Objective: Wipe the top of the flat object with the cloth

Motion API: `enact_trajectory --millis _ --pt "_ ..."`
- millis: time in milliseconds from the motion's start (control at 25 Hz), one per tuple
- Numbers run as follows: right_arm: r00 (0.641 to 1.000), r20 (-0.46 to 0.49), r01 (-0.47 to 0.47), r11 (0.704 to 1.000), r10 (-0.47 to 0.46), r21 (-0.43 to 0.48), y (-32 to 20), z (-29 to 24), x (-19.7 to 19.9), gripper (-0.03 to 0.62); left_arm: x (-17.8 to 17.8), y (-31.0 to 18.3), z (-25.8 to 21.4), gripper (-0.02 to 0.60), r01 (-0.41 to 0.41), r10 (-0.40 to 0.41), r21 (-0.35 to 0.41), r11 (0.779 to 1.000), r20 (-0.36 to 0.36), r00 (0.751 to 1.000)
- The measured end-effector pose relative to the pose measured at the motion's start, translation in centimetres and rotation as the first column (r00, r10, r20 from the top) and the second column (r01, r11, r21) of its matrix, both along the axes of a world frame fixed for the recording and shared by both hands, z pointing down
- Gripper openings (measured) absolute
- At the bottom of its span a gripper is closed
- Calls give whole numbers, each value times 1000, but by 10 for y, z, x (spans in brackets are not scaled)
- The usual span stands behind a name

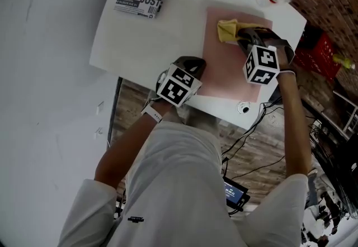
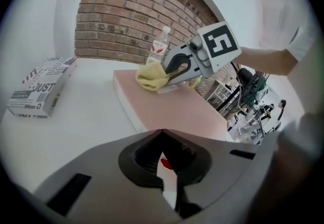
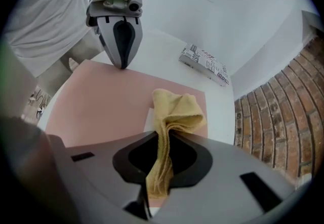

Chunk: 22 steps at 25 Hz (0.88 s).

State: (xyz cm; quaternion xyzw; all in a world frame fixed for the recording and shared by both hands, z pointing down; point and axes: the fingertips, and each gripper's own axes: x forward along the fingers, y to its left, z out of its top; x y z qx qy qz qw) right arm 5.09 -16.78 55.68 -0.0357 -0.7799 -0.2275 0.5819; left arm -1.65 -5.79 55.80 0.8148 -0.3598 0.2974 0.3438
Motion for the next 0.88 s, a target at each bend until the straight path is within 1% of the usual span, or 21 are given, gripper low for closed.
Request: enact_trajectory --millis 240,440,680,880 --pt "1000 -5 5 999 -5 -44 37 2 8 52 0 0 1 11 7 -7 10 1000 3 1000" --pt "1000 -14 16 994 -18 -106 78 4 13 52 -1 0 1 11 10 -10 17 1000 14 1000" --pt "999 -30 28 982 -34 -185 130 5 18 52 -1 0 1 11 26 -26 16 1000 0 1000" --pt "999 -29 38 972 -46 -233 164 5 20 52 -2 -2 0 11 31 -32 33 999 13 999"
